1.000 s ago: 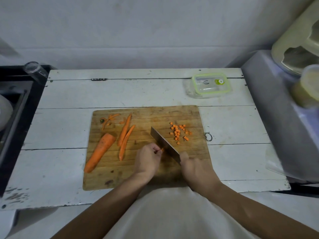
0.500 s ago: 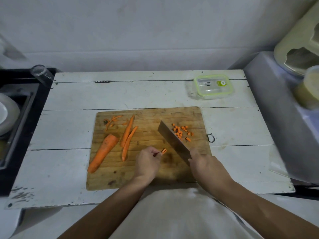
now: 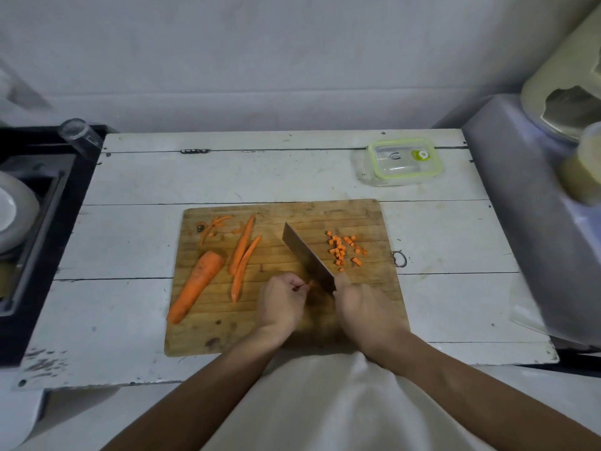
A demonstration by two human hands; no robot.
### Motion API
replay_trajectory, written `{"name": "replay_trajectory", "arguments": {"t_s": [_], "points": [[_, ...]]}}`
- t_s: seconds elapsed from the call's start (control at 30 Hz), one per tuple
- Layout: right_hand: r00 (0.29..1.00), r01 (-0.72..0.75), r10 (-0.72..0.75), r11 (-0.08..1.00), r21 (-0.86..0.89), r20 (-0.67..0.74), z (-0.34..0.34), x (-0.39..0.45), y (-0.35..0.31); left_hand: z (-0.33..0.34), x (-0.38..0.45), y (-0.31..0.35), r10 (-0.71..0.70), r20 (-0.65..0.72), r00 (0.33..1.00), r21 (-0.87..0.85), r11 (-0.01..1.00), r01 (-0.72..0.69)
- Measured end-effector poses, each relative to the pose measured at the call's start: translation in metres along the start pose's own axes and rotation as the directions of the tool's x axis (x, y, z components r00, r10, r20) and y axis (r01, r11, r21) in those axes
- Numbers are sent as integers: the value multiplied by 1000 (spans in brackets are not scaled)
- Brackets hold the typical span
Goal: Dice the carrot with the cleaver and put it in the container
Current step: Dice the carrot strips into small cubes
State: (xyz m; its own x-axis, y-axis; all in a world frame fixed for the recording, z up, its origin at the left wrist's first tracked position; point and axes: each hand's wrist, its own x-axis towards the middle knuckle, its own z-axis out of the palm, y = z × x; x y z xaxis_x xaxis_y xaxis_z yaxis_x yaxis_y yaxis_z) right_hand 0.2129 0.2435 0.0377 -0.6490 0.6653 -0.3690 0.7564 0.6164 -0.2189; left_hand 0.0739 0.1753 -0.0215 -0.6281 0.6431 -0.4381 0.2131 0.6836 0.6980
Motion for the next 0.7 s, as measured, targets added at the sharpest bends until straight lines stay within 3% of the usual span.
{"name": "replay_trajectory", "arguments": {"t_s": [0.27, 0.7], "points": [[996, 25, -26, 1000, 17, 89, -5, -29, 19, -7, -5, -9, -58, 36, 998, -162, 985, 63], [979, 19, -10, 999, -41, 202, 2, -28, 12, -5, -3, -3, -33, 18, 999, -62, 997, 34]]}}
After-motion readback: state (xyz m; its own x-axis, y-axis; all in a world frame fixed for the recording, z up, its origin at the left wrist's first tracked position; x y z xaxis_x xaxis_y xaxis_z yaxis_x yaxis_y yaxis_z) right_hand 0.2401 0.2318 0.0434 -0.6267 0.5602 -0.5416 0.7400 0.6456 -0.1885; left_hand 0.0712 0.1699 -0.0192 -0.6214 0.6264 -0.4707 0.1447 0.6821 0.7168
